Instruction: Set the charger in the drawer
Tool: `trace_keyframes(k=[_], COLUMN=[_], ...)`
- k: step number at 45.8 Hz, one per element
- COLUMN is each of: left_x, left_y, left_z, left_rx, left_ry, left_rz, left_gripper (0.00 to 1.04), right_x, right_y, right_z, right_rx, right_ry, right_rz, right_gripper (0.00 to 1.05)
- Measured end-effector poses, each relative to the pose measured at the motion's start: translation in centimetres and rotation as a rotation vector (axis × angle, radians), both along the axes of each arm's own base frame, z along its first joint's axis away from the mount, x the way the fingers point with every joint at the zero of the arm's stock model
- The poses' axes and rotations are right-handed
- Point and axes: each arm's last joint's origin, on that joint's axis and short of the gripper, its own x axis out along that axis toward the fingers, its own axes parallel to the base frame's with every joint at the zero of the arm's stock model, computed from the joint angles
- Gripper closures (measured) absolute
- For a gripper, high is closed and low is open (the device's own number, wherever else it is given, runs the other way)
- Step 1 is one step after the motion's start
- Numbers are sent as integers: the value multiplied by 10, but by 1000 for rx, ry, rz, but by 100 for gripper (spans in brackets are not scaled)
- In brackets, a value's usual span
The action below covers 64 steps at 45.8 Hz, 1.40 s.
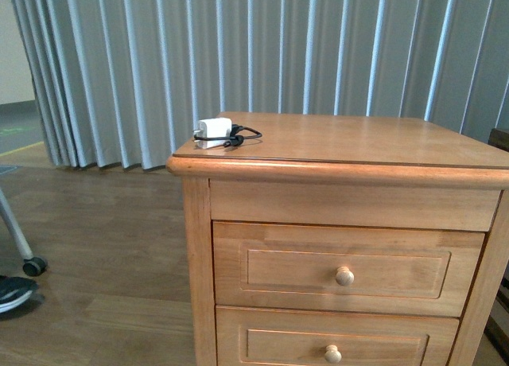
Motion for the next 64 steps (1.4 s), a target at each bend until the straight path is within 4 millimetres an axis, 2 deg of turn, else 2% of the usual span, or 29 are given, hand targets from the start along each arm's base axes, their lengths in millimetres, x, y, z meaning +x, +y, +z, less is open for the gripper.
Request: trace_keyframes(k=[48,56,59,64], left_x=[0,0,0,0], left_y=[0,0,0,0], left_z=[0,0,0,0], left_rx=[0,0,0,0], left_ry=[0,0,0,0], left_rz=[0,0,1,1], left_gripper=[6,6,6,6], right_x=[0,6,10,18], right_y=[0,4,8,15], right_z=[0,-9,-9,-9], right_rx=[0,-150,-187,-232], right_ry=[0,135,135,127], right_rz=[0,433,484,472], right_gripper=[8,8,8,8])
